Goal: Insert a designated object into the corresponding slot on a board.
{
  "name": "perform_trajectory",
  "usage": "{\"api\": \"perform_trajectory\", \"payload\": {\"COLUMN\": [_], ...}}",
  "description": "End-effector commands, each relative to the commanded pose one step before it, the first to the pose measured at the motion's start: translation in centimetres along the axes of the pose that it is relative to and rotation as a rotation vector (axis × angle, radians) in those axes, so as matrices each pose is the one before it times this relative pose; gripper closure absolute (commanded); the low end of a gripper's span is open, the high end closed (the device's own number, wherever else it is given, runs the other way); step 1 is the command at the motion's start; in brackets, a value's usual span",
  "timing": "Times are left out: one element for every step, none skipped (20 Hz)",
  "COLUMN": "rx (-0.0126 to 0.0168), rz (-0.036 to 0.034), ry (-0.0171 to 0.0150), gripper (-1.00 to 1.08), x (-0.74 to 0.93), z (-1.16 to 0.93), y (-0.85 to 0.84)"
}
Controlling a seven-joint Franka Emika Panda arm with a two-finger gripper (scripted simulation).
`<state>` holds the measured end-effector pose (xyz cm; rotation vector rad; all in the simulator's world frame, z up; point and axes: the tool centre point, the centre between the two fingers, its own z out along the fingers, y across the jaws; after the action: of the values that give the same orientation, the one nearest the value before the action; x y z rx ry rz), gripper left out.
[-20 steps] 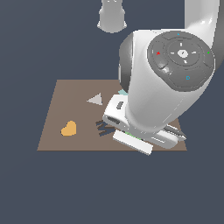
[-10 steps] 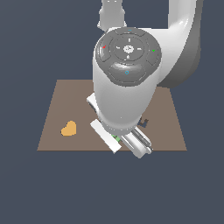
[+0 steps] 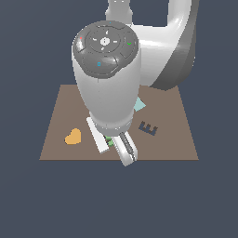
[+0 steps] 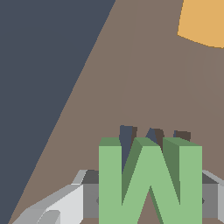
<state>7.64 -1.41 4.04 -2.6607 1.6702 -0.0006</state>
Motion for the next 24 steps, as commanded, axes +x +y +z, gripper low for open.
{"api": "perform_trajectory", "payload": {"rx": [0.00047, -0.00006, -0.00006, -0.00005, -0.00005, -0.00004, -0.00004, -0.00003, -0.00004, -0.00002, -0.00002, 0.00000, -0.00055, 0.00000, -0.00069, -0.00119, -0.00119, -0.00119, -0.00069, 0.00000, 0.00000, 0.00000, 0.00000, 0.00000], "rz": [0.04549, 0.01358, 0.01176, 0.00989, 0.00805, 0.00618, 0.00431, 0.00249, 0.00069, -0.00138, -0.00218, -0.00098, 0.00080, 0.00000, -0.00008, -0.00008, -0.00007, -0.00007, -0.00004, 0.00000, 0.00000, 0.00000, 0.00000, 0.00000], "ry": [-0.00007, -0.00003, -0.00003, -0.00003, -0.00003, -0.00002, -0.00002, -0.00002, -0.00002, -0.00001, -0.00001, 0.00000, -0.00008, 0.00000, 0.00001, 0.00001, 0.00000, -0.00001, -0.00001, 0.00000, 0.00000, 0.00000, 0.00000, 0.00000], "gripper": [1.08, 1.08, 1.08, 1.08, 1.08, 1.08, 1.08, 1.08, 1.08, 1.08, 1.08, 1.08, 1.08, 1.08, 1.08, 1.08, 1.08, 1.08, 1.08, 1.08, -0.92, -0.92, -0.92, -0.92], "x": [0.230, 0.076, 0.066, 0.053, 0.043, 0.030, 0.019, 0.010, 0.002, -0.023, -0.027, -0.012, 0.032, 0.000, -0.006, -0.007, -0.007, -0.007, -0.004, -0.001, 0.000, 0.000, 0.000, 0.000], "z": [-0.032, -0.001, -0.001, 0.000, 0.000, 0.000, 0.001, 0.001, 0.002, 0.001, 0.001, 0.001, 0.028, 0.026, 0.121, 0.206, 0.245, 0.206, 0.122, 0.026, 0.000, 0.000, 0.000, 0.000], "y": [0.498, 0.160, 0.139, 0.117, 0.096, 0.074, 0.052, 0.032, 0.012, -0.014, -0.025, -0.012, 0.031, 0.000, -0.006, -0.008, -0.008, -0.007, -0.004, 0.000, 0.000, 0.000, 0.000, 0.000]}}
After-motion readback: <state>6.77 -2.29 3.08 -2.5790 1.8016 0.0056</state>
